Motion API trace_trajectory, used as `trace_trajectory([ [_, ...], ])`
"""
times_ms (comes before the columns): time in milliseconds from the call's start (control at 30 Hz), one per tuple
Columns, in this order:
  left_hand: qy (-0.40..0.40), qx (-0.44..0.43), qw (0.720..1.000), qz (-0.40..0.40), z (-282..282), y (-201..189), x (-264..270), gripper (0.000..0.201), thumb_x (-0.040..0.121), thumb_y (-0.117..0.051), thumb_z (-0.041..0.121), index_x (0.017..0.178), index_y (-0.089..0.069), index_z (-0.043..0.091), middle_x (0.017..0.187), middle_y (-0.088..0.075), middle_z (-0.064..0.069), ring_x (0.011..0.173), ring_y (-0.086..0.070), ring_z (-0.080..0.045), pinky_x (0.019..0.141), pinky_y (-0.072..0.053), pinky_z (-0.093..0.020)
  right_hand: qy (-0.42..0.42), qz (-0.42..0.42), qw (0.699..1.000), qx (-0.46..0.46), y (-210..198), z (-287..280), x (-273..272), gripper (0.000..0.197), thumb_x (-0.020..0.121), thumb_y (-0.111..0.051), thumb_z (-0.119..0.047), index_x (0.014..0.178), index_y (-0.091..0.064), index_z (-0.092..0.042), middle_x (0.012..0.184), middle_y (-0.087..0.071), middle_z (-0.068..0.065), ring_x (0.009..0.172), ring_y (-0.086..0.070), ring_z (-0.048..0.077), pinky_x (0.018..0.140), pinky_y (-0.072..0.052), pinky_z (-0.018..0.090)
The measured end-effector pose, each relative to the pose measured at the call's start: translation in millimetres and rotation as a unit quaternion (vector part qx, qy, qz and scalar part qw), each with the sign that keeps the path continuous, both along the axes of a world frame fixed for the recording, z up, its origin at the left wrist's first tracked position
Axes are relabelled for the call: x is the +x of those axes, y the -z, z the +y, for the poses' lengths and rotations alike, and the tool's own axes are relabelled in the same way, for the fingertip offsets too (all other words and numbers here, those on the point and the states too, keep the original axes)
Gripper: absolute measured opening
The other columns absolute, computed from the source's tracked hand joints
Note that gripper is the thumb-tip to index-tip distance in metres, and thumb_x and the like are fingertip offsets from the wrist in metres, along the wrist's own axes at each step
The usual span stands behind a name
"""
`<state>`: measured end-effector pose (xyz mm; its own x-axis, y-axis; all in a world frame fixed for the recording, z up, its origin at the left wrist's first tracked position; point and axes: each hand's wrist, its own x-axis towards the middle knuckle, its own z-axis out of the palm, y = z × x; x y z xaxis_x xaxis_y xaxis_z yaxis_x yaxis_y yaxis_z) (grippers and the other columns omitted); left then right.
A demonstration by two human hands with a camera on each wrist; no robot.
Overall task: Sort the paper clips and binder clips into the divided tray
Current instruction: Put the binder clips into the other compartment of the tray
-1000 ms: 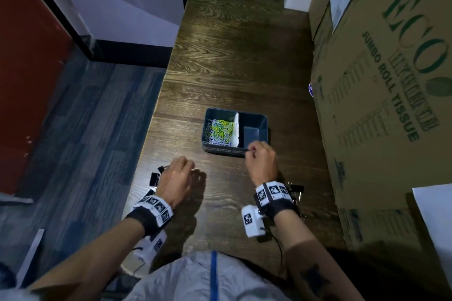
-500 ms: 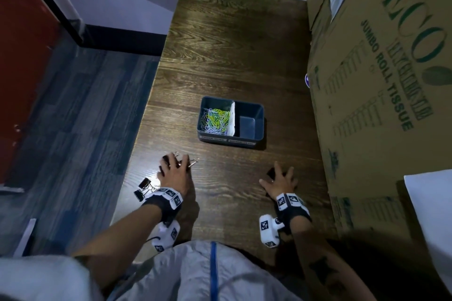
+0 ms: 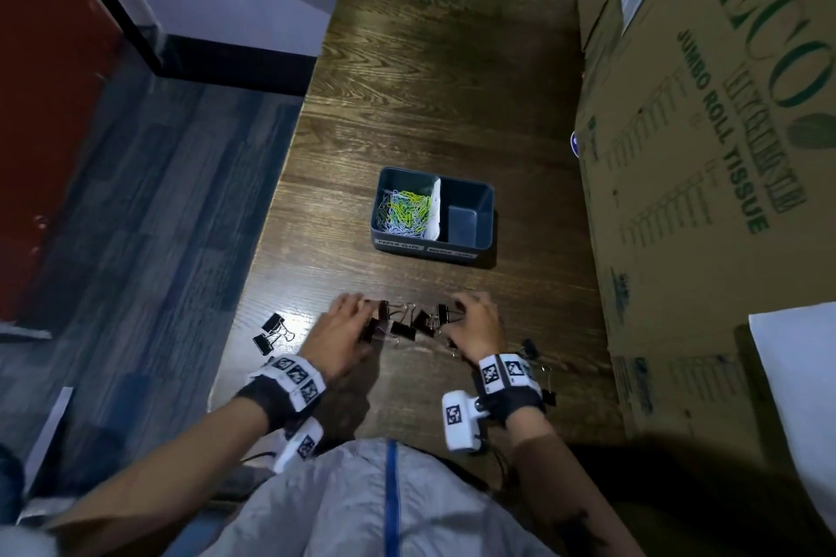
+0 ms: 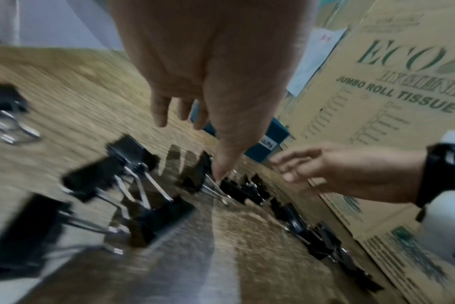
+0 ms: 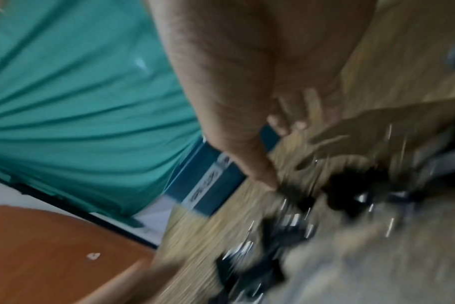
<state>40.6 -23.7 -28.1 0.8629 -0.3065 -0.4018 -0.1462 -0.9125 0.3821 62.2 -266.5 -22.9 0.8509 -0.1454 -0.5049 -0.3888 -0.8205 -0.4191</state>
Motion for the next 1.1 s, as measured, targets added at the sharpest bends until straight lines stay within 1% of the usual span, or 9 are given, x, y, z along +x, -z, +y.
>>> trace_trajectory([
  [133, -0.115, 0.103, 0.988, 0.018, 57, -11, -7, 0.103, 0.071, -0.078, 0.050, 0.151, -0.018, 0.023, 0.158, -0.015, -0.010, 0.138, -0.026, -0.033, 0.104, -0.041, -0.050, 0.119, 0.095, 0.985, -0.077, -11, -48, -4, 0.078, 0.081, -0.080, -0.029, 0.149, -0.041, -0.028, 0.160, -0.020, 0.011, 0.146, -0.024, 0.039, 0.113, -0.035, 0.060],
  [200, -0.161, 0.114, 0.978, 0.072, 83, -9, -13, 0.118, 0.063, -0.082, 0.054, 0.151, -0.011, 0.023, 0.156, -0.009, -0.013, 0.136, -0.030, -0.040, 0.099, -0.043, -0.053, 0.167, 0.133, 0.972, -0.098, -8, -68, -10, 0.088, 0.078, -0.082, -0.041, 0.151, -0.035, -0.026, 0.161, -0.015, 0.013, 0.146, -0.021, 0.044, 0.112, -0.033, 0.065],
  [267, -0.190, 0.103, 0.970, 0.109, 100, -3, -23, 0.127, 0.055, -0.087, 0.055, 0.149, -0.008, 0.023, 0.148, -0.015, -0.017, 0.125, -0.043, -0.042, 0.096, -0.046, -0.052, 0.211, 0.161, 0.959, -0.097, -1, -80, -21, 0.103, 0.073, -0.082, -0.055, 0.155, -0.025, -0.027, 0.163, -0.005, 0.014, 0.147, -0.014, 0.049, 0.112, -0.028, 0.070],
  [367, -0.198, 0.050, 0.971, 0.125, 105, 9, -37, 0.129, 0.046, -0.092, 0.044, 0.145, -0.011, 0.026, 0.124, -0.027, -0.011, 0.093, -0.058, -0.031, 0.083, -0.054, -0.042, 0.237, 0.186, 0.952, -0.053, 18, -82, -38, 0.132, 0.052, -0.082, -0.075, 0.156, -0.010, -0.036, 0.165, 0.002, 0.016, 0.147, -0.012, 0.052, 0.112, -0.026, 0.071],
  [433, -0.181, 0.032, 0.977, 0.106, 97, 14, -42, 0.119, 0.056, -0.091, 0.026, 0.146, -0.012, 0.029, 0.124, -0.029, -0.009, 0.076, -0.060, -0.023, 0.073, -0.057, -0.038, 0.226, 0.193, 0.955, -0.023, 24, -73, -46, 0.148, 0.037, -0.082, -0.081, 0.155, -0.005, -0.039, 0.166, 0.000, 0.015, 0.148, -0.012, 0.051, 0.112, -0.025, 0.071],
  [567, -0.133, 0.011, 0.988, 0.075, 74, 12, -39, 0.101, 0.066, -0.083, 0.015, 0.146, -0.021, 0.029, 0.132, -0.026, -0.008, 0.084, -0.058, -0.022, 0.076, -0.055, -0.036, 0.163, 0.164, 0.972, -0.051, 11, -40, -48, 0.119, 0.068, -0.087, -0.054, 0.158, -0.012, -0.036, 0.166, 0.006, 0.015, 0.150, -0.003, 0.046, 0.115, -0.020, 0.066],
  [800, -0.027, -0.003, 0.999, 0.045, 26, 13, -19, 0.086, 0.071, -0.077, 0.019, 0.141, -0.028, 0.031, 0.134, -0.027, -0.005, 0.096, -0.058, -0.024, 0.075, -0.055, -0.034, 0.027, 0.114, 0.992, -0.043, 14, 10, -42, 0.096, 0.070, -0.087, -0.035, 0.149, -0.034, -0.040, 0.163, -0.007, 0.007, 0.147, -0.011, 0.039, 0.112, -0.031, 0.063],
  [967, 0.003, 0.008, 0.999, 0.052, -1, 13, -12, 0.085, 0.071, -0.074, 0.012, 0.140, -0.028, 0.029, 0.132, -0.028, -0.005, 0.097, -0.056, -0.025, 0.072, -0.055, -0.036, -0.034, 0.092, 0.994, -0.055, 14, 33, -36, 0.091, 0.073, -0.083, -0.030, 0.149, -0.033, -0.035, 0.154, -0.021, 0.010, 0.141, -0.023, 0.037, 0.109, -0.038, 0.054],
  [1100, 0.011, -0.026, 0.999, 0.042, -13, 19, -12, 0.079, 0.078, -0.070, 0.011, 0.143, -0.027, 0.024, 0.131, -0.030, -0.005, 0.101, -0.056, -0.026, 0.073, -0.053, -0.033, -0.052, 0.069, 0.996, -0.029, 17, 41, -39, 0.086, 0.081, -0.080, -0.025, 0.151, -0.032, -0.035, 0.158, -0.022, 0.010, 0.143, -0.024, 0.037, 0.114, -0.033, 0.052],
])
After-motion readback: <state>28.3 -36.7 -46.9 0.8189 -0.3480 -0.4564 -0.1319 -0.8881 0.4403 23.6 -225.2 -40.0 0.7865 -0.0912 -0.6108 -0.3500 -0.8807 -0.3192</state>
